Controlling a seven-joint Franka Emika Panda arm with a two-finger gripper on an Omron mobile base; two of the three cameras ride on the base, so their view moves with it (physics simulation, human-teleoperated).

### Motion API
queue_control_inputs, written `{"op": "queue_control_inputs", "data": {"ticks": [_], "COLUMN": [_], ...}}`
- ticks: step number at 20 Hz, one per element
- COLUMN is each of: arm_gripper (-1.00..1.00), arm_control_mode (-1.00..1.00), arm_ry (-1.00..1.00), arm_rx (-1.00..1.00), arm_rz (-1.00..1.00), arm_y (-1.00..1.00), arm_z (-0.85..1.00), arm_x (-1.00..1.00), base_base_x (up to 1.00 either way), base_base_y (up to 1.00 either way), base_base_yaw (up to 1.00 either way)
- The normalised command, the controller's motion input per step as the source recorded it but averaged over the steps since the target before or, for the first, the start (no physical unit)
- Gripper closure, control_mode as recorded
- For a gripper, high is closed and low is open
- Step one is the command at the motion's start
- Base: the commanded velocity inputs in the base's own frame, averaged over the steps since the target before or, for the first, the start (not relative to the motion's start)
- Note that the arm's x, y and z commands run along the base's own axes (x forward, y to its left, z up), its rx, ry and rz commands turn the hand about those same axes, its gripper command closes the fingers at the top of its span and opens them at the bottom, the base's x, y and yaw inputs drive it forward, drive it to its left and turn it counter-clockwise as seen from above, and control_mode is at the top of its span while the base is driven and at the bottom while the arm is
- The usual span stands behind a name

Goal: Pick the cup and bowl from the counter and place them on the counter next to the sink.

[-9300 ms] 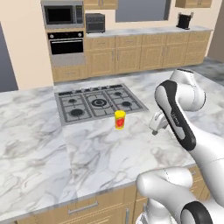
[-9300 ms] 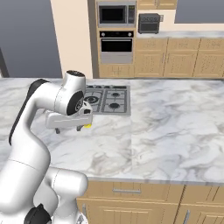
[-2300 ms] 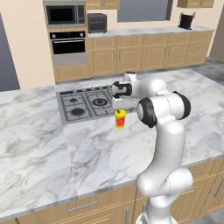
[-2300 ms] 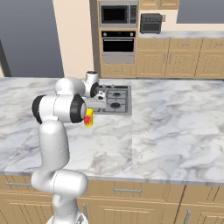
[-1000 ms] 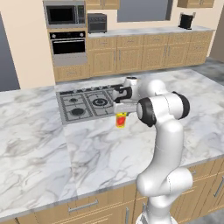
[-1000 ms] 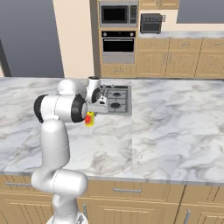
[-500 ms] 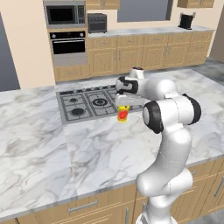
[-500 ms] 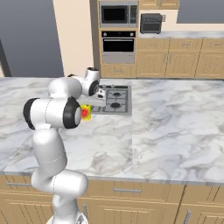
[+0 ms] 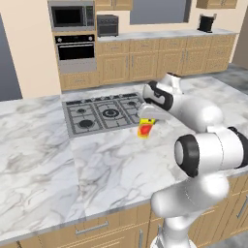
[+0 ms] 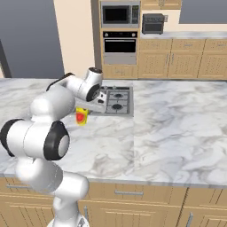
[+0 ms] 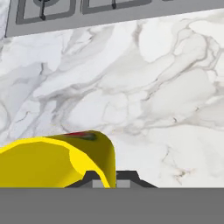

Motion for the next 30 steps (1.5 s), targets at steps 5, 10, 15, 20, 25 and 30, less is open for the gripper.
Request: {"op": "queue_control_inputs", "data": {"ticks": [5, 10, 15, 20, 25, 30], "arm_gripper": [1.0, 1.0, 1.0, 1.0, 1.0, 1.0], "arm_control_mode": [-1.0, -1.0, -1.0, -1.0, -1.0, -1.0], "arm_ry": [0.0, -0.04, -0.13, -0.06, 0.0, 0.0], "arm_rx": [0.0, 0.0, -0.08, -0.15, -0.04, 0.0], "arm_rz": [0.0, 0.0, -0.04, -0.14, -0.05, 0.0], "arm_y": [-0.07, -0.03, 0.03, 0.0, 0.0, 0.0], "arm_z": [0.21, 0.07, 0.12, 0.07, 0.0, 0.0], "arm_x": [-1.0, -0.99, -0.36, 0.0, 0.0, 0.0], "base_base_x": [0.0, 0.0, 0.0, 0.0, 0.0, 0.0], "base_base_y": [0.0, 0.0, 0.0, 0.0, 0.0, 0.0], "base_base_yaw": [0.0, 0.0, 0.0, 0.0, 0.0, 0.0]}}
